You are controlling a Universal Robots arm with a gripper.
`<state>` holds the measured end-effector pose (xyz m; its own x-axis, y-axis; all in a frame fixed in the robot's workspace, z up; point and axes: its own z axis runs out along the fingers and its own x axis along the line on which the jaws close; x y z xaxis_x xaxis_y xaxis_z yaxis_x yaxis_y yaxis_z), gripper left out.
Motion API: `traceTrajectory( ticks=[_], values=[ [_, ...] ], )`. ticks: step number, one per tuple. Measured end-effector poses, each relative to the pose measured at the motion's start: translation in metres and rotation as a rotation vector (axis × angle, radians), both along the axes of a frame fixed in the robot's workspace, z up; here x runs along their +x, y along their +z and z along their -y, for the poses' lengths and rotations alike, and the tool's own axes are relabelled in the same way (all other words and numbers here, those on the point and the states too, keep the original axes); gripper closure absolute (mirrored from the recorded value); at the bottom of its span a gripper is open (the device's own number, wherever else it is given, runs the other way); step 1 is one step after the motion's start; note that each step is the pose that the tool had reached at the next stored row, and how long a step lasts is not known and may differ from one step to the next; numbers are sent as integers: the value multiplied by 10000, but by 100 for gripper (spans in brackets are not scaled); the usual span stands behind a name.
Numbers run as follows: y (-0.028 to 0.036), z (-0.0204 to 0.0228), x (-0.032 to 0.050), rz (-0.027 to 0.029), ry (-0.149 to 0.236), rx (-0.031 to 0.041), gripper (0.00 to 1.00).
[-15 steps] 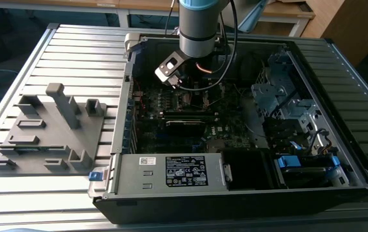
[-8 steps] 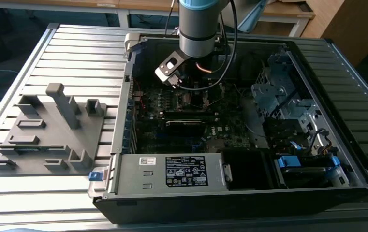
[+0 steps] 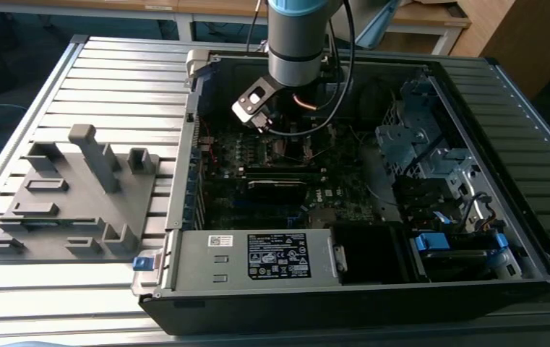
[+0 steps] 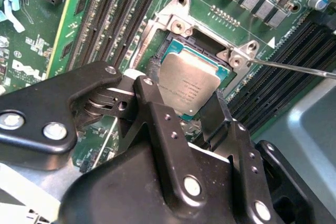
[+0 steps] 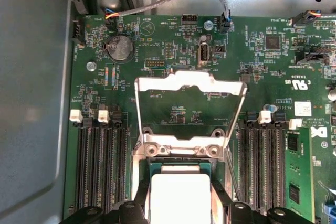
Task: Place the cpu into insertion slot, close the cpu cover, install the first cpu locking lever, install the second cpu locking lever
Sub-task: 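Place the cpu into insertion slot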
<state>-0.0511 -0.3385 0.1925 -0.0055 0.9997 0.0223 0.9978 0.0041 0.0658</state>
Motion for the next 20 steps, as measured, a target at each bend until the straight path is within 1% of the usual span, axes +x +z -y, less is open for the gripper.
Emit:
traceTrajectory(
  ticks=[9, 16, 20],
  values=[
    [-17, 0, 0, -1, 0, -2, 46],
    [-19, 0, 0, -1, 0, 0, 46],
    [5, -3, 2, 8, 1, 16, 46]
  ],
)
